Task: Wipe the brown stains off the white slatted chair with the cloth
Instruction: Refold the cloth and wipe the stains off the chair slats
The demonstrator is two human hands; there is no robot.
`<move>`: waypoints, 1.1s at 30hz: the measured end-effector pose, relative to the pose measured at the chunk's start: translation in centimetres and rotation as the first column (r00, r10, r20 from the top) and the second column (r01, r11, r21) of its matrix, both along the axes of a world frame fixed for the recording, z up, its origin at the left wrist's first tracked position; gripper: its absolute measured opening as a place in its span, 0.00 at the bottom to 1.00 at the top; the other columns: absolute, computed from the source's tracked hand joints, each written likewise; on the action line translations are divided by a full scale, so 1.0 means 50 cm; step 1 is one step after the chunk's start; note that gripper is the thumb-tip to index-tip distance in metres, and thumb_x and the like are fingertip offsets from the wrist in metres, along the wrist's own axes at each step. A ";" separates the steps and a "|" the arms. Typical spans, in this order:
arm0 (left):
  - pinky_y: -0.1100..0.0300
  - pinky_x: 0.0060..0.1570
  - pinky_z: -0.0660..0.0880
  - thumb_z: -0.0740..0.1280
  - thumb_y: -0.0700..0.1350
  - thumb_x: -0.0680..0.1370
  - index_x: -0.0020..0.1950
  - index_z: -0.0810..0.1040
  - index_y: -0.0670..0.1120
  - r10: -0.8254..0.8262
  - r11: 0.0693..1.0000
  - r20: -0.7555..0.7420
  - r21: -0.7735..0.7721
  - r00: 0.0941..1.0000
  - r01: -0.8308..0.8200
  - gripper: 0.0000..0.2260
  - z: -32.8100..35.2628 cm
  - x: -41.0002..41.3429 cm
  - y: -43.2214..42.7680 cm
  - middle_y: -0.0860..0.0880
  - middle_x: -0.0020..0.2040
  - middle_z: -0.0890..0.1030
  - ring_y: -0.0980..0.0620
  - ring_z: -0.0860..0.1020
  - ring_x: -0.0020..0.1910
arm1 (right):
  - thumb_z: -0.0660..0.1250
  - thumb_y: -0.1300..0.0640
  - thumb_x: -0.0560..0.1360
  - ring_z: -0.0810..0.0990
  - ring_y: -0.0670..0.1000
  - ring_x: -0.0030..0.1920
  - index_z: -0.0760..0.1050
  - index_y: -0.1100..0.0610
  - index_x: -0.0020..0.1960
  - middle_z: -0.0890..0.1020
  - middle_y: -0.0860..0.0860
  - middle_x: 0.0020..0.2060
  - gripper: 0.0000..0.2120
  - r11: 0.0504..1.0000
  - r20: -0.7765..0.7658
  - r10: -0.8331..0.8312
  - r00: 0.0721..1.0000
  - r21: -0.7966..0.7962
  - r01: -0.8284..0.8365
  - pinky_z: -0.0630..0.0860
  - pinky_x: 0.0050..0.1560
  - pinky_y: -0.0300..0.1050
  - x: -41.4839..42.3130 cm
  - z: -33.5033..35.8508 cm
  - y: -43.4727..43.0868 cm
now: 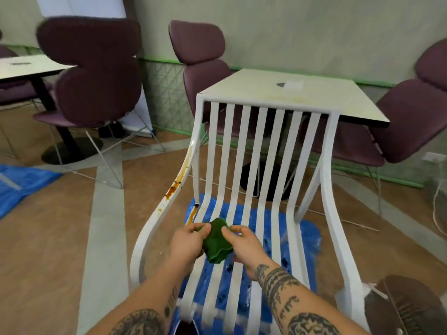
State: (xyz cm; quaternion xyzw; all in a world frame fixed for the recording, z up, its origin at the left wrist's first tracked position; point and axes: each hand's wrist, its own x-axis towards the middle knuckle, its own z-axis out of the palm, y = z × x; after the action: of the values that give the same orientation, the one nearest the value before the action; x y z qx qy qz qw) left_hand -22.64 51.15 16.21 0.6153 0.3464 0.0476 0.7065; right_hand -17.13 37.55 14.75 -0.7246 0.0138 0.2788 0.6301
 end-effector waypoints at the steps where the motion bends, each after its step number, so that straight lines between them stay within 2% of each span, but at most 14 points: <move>1: 0.52 0.39 0.83 0.70 0.46 0.81 0.54 0.83 0.46 -0.044 0.999 0.005 -0.003 0.999 0.044 0.06 0.021 -0.011 -0.008 0.46 0.46 0.87 0.47 0.86 0.46 | 0.69 0.43 0.78 0.82 0.51 0.55 0.74 0.52 0.62 0.81 0.49 0.56 0.17 0.999 0.011 0.039 0.999 -0.003 -0.039 0.80 0.58 0.51 -0.005 0.018 -0.008; 3: 0.60 0.31 0.79 0.68 0.49 0.81 0.55 0.83 0.47 -0.101 0.995 0.027 0.001 0.995 0.101 0.08 0.059 -0.029 -0.025 0.46 0.48 0.87 0.49 0.85 0.45 | 0.69 0.45 0.78 0.84 0.52 0.54 0.75 0.53 0.64 0.84 0.50 0.56 0.19 0.995 0.001 0.085 0.996 0.056 -0.085 0.82 0.57 0.52 -0.013 0.044 -0.020; 5: 0.62 0.30 0.79 0.68 0.52 0.81 0.57 0.81 0.49 -0.086 0.996 0.062 -0.009 0.994 0.087 0.09 0.076 -0.036 -0.032 0.46 0.50 0.86 0.49 0.85 0.46 | 0.70 0.48 0.79 0.86 0.53 0.52 0.77 0.55 0.63 0.85 0.52 0.54 0.17 0.992 0.014 0.064 0.998 0.109 -0.066 0.82 0.56 0.54 -0.017 0.064 -0.024; 9: 0.47 0.49 0.84 0.70 0.54 0.80 0.59 0.80 0.49 -0.089 0.978 0.042 -0.186 0.995 0.095 0.12 0.064 -0.052 -0.031 0.46 0.52 0.86 0.45 0.85 0.53 | 0.70 0.52 0.79 0.86 0.54 0.50 0.78 0.55 0.60 0.86 0.53 0.51 0.12 0.977 0.013 -0.123 0.992 0.178 0.119 0.83 0.54 0.57 -0.019 0.052 -0.013; 11: 0.47 0.52 0.82 0.70 0.48 0.81 0.59 0.80 0.46 -0.090 0.980 0.000 -0.179 0.996 0.089 0.09 0.029 -0.052 -0.024 0.44 0.52 0.86 0.45 0.85 0.52 | 0.70 0.53 0.78 0.86 0.56 0.50 0.77 0.55 0.61 0.86 0.53 0.52 0.13 0.973 -0.042 -0.142 0.989 0.176 0.147 0.83 0.53 0.58 -0.016 0.028 -0.003; 16: 0.62 0.31 0.79 0.68 0.42 0.82 0.57 0.81 0.43 -0.023 0.979 -0.075 -0.202 0.997 0.007 0.06 -0.075 -0.030 -0.010 0.45 0.46 0.87 0.51 0.85 0.39 | 0.73 0.58 0.76 0.86 0.59 0.52 0.77 0.58 0.61 0.86 0.57 0.52 0.14 0.983 -0.215 0.002 0.977 0.180 0.038 0.82 0.55 0.61 -0.011 -0.058 0.005; 18: 0.61 0.33 0.79 0.69 0.43 0.81 0.57 0.82 0.44 -0.010 0.977 -0.097 -0.213 0.995 -0.011 0.07 -0.116 -0.019 0.005 0.45 0.46 0.86 0.49 0.85 0.42 | 0.73 0.61 0.76 0.86 0.59 0.51 0.79 0.59 0.61 0.87 0.57 0.51 0.13 0.992 -0.235 0.012 0.972 0.127 0.019 0.82 0.55 0.61 0.004 -0.093 0.010; 19: 0.59 0.36 0.79 0.69 0.45 0.81 0.58 0.82 0.45 0.016 0.986 -0.112 -0.162 0.994 -0.034 0.08 -0.138 -0.011 0.015 0.46 0.46 0.86 0.49 0.84 0.42 | 0.73 0.61 0.76 0.87 0.59 0.50 0.79 0.60 0.60 0.87 0.57 0.50 0.13 0.995 -0.230 -0.018 0.973 0.092 0.040 0.82 0.54 0.60 0.018 -0.112 0.016; 21: 0.56 0.39 0.77 0.66 0.46 0.81 0.60 0.82 0.48 0.123 0.990 -0.181 0.096 0.976 -0.107 0.10 -0.176 0.000 0.044 0.47 0.43 0.84 0.48 0.81 0.40 | 0.72 0.60 0.77 0.87 0.58 0.48 0.79 0.60 0.59 0.87 0.56 0.49 0.12 0.993 -0.180 -0.118 0.977 0.004 0.120 0.83 0.52 0.57 0.051 -0.136 0.028; 24: 0.56 0.36 0.77 0.62 0.45 0.82 0.63 0.76 0.52 0.236 0.921 -0.310 0.374 0.921 -0.111 0.11 -0.213 0.007 0.092 0.47 0.41 0.80 0.48 0.78 0.36 | 0.69 0.57 0.80 0.85 0.56 0.48 0.76 0.58 0.60 0.84 0.54 0.51 0.10 0.976 -0.057 -0.188 0.981 -0.123 0.180 0.84 0.52 0.53 0.107 -0.159 0.059; 26: 0.53 0.41 0.80 0.61 0.47 0.83 0.61 0.74 0.51 0.199 0.901 -0.436 0.433 0.878 0.011 0.08 -0.243 0.021 0.116 0.45 0.43 0.79 0.45 0.79 0.38 | 0.69 0.54 0.80 0.84 0.55 0.49 0.76 0.58 0.64 0.84 0.53 0.52 0.14 0.959 0.086 -0.103 0.991 -0.257 0.122 0.83 0.53 0.53 0.138 -0.172 0.090; 29: 0.54 0.41 0.78 0.61 0.48 0.84 0.58 0.74 0.49 0.136 0.912 -0.536 0.396 0.833 0.106 0.06 -0.274 0.037 0.132 0.44 0.45 0.78 0.45 0.78 0.41 | 0.69 0.55 0.80 0.82 0.55 0.51 0.78 0.57 0.64 0.83 0.53 0.53 0.14 0.878 0.317 0.192 0.929 -0.478 -0.018 0.81 0.55 0.52 0.163 -0.178 0.136; 31: 0.53 0.43 0.79 0.64 0.47 0.82 0.52 0.74 0.51 0.174 0.938 -0.541 0.346 0.823 0.029 0.00 -0.285 0.040 0.139 0.44 0.44 0.78 0.46 0.78 0.40 | 0.69 0.57 0.79 0.81 0.56 0.49 0.80 0.56 0.61 0.83 0.55 0.51 0.11 0.763 0.307 0.434 0.847 -0.626 -0.164 0.81 0.54 0.54 0.164 -0.194 0.162; 33: 0.52 0.48 0.80 0.66 0.47 0.81 0.49 0.74 0.53 0.222 0.948 -0.536 0.313 0.815 -0.052 0.02 -0.296 0.041 0.144 0.46 0.42 0.77 0.47 0.76 0.38 | 0.67 0.59 0.80 0.81 0.58 0.47 0.80 0.56 0.59 0.83 0.58 0.49 0.10 0.634 0.240 0.593 0.768 -0.727 -0.263 0.81 0.51 0.56 0.153 -0.215 0.175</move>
State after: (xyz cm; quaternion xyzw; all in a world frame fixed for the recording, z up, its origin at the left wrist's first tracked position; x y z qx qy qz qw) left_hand -20.59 58.37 1.39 0.6696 0.5730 -0.0360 0.4712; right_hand -9.46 46.29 3.99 -0.9222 -0.2167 0.2220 0.2308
